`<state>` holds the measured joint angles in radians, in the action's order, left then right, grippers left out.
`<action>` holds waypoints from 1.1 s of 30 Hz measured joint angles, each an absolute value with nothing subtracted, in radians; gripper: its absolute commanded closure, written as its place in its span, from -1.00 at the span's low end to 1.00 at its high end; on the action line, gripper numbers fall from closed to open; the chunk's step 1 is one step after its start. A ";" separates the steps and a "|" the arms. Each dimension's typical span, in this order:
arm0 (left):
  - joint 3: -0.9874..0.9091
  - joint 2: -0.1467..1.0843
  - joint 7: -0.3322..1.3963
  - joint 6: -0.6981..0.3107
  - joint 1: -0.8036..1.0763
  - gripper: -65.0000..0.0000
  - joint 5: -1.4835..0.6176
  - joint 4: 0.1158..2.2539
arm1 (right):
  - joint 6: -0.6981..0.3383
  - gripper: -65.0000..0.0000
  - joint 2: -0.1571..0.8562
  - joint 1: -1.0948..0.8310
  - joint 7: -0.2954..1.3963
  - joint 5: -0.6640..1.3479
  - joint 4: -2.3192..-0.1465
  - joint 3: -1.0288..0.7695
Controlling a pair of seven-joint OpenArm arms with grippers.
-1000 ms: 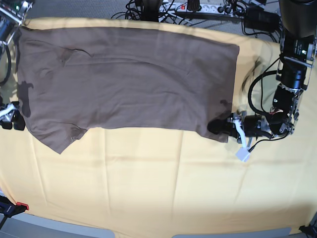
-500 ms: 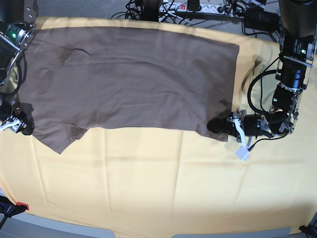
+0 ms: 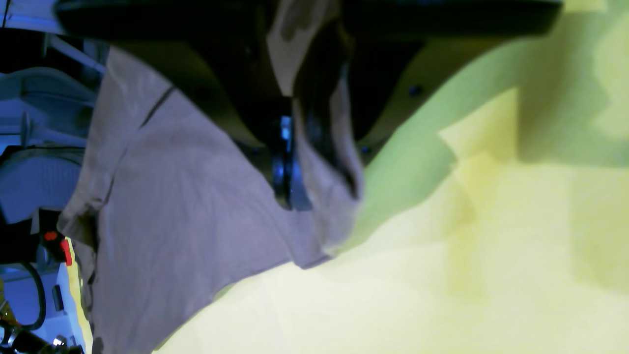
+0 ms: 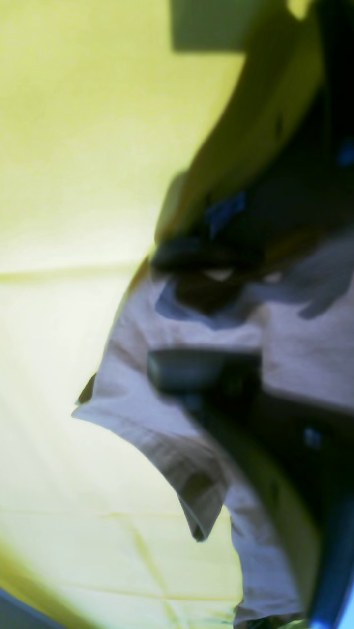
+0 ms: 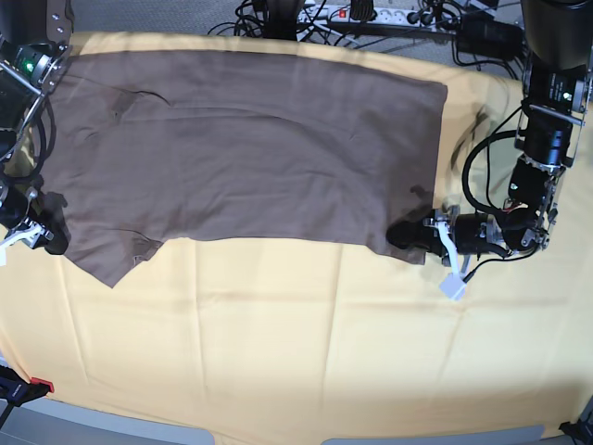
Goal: Fold the T-shirt properly
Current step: 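Grasp the hem corners with both grippers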
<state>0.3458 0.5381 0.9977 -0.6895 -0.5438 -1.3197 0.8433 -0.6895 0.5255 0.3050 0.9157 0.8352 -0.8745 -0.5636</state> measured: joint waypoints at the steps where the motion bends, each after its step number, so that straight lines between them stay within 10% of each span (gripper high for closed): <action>1: 0.346 0.535 0.999 -0.690 -0.544 1.00 -1.319 0.843 | -0.689 0.71 0.526 0.305 0.907 0.835 -0.875 -0.564; 5: 0.346 0.533 0.999 -0.690 -0.544 1.00 -1.319 0.843 | -0.690 0.74 0.525 0.305 0.904 0.781 -0.875 -0.564; 10: 0.346 0.534 0.999 -0.690 -0.544 1.00 -1.319 0.843 | -0.690 -0.21 0.525 0.300 0.892 0.759 -0.875 -0.564; 14: 0.346 0.533 0.999 -0.690 -0.544 1.00 -1.319 0.843 | -0.690 -0.24 0.525 0.300 0.879 0.760 -0.875 -0.564; 24: 0.346 0.532 0.999 -0.690 -0.544 1.00 -1.320 0.843 | -0.693 0.22 0.495 0.279 0.855 0.771 -0.868 -0.564; 28: 0.346 0.532 0.999 -0.690 -0.544 1.00 -1.319 0.843 | -0.691 0.96 0.492 0.279 0.851 0.759 -0.868 -0.564; 33: 0.346 0.532 0.998 -0.690 -0.550 1.00 -1.318 0.843 | -0.691 1.00 0.501 0.286 0.818 0.755 -0.864 -0.564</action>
<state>0.3458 0.5316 0.9981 -0.6895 -0.5503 -1.3182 0.8433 -0.6907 0.5014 0.2859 0.8185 0.7551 -0.8642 -0.5644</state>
